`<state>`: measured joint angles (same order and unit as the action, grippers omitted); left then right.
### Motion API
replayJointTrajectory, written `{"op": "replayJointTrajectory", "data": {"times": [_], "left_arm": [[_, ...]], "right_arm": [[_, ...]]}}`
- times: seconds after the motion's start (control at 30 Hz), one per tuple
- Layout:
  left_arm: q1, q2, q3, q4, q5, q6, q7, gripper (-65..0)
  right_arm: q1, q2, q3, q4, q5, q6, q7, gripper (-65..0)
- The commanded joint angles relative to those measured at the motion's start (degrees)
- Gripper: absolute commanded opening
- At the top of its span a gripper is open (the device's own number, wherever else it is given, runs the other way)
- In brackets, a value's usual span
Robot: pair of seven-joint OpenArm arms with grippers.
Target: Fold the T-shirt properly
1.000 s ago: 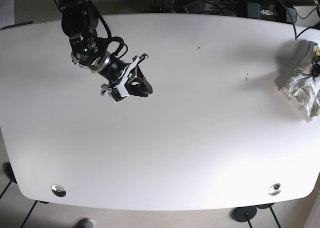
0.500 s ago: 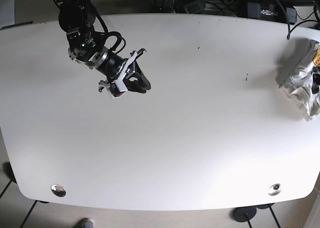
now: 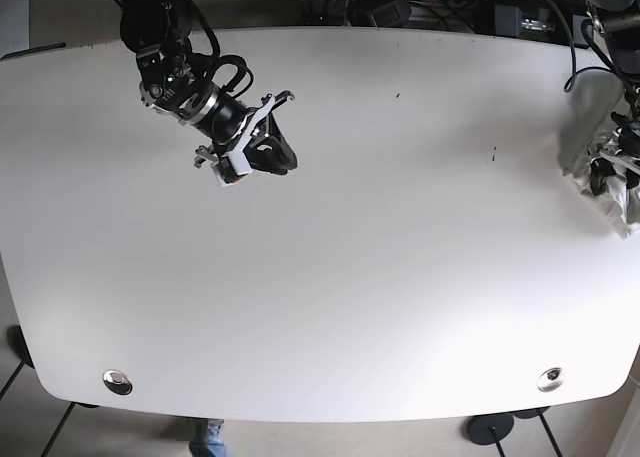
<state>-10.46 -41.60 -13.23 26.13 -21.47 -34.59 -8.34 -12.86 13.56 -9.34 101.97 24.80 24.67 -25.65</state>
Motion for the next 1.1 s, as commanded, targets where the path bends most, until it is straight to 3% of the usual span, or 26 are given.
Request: {"op": "replayJointTrajectory", "data": {"times": [0.03,0.2,0.4,0.5,0.53,0.6,0.73,0.8,0.83,0.9,0.97,1.03,1.07,1.1], "left_arm": [[-0.22,-3.19,-0.26,-0.15,0.24,1.67,1.09,-17.4],[-0.49,-5.91,-0.17,0.64,0.16,2.54,0.65,-17.4],[2.06,-5.74,-0.35,17.87,0.16,2.37,0.73,-17.4],[5.14,-4.86,-0.08,31.50,0.33,2.72,2.23,-17.4],[6.63,-3.01,-0.26,38.18,0.51,2.72,5.57,-17.4],[6.99,-0.72,-0.26,46.35,0.68,2.72,10.23,-17.4],[9.27,6.66,-0.17,57.61,1.91,4.13,16.21,-17.4],[11.56,13.78,0.27,62.71,9.74,7.91,17.00,-17.4],[12.44,19.49,1.23,65.08,15.98,8.43,17.00,-17.4],[14.02,26.44,1.50,68.16,24.07,8.43,17.00,-17.4],[16.83,32.42,1.50,72.29,28.73,8.43,17.00,-17.4],[21.32,36.81,2.03,77.39,29.25,8.43,17.00,-17.4],[24.66,38.92,3.61,80.73,29.34,8.43,17.09,-17.4],[26.85,39.98,4.58,82.57,29.34,8.43,17.09,-17.4]], "right_arm": [[-0.19,0.11,0.24,1.37,1.01,0.26,1.78,-56.3],[-1.07,-0.24,0.24,1.37,1.01,0.26,1.78,-56.3],[-0.90,-0.16,0.33,2.07,1.01,-0.36,1.78,-56.3],[0.16,-0.24,1.39,3.56,1.01,-6.16,1.78,-56.3],[0.86,0.28,1.39,3.83,1.01,-7.74,1.78,-56.3],[1.04,0.46,1.92,3.83,0.92,-8.80,1.87,-56.3],[1.04,0.72,9.04,3.39,0.92,-8.27,1.87,-56.3],[1.04,1.25,13.17,3.30,0.92,-8.18,1.87,-56.3],[0.86,1.43,16.33,3.04,0.74,-8.18,1.87,-56.3],[0.69,2.57,18.97,2.33,-2.77,-8.09,1.87,-56.3],[0.51,2.83,19.32,2.16,-7.87,-8.09,2.40,-56.3],[-2.21,2.31,21.17,2.16,-12.36,-6.42,7.50,-56.3],[-4.68,2.13,21.87,2.07,-13.24,-3.87,11.98,-56.3],[-6.26,2.13,22.22,2.07,-13.50,-2.82,14.35,-56.3]]}}
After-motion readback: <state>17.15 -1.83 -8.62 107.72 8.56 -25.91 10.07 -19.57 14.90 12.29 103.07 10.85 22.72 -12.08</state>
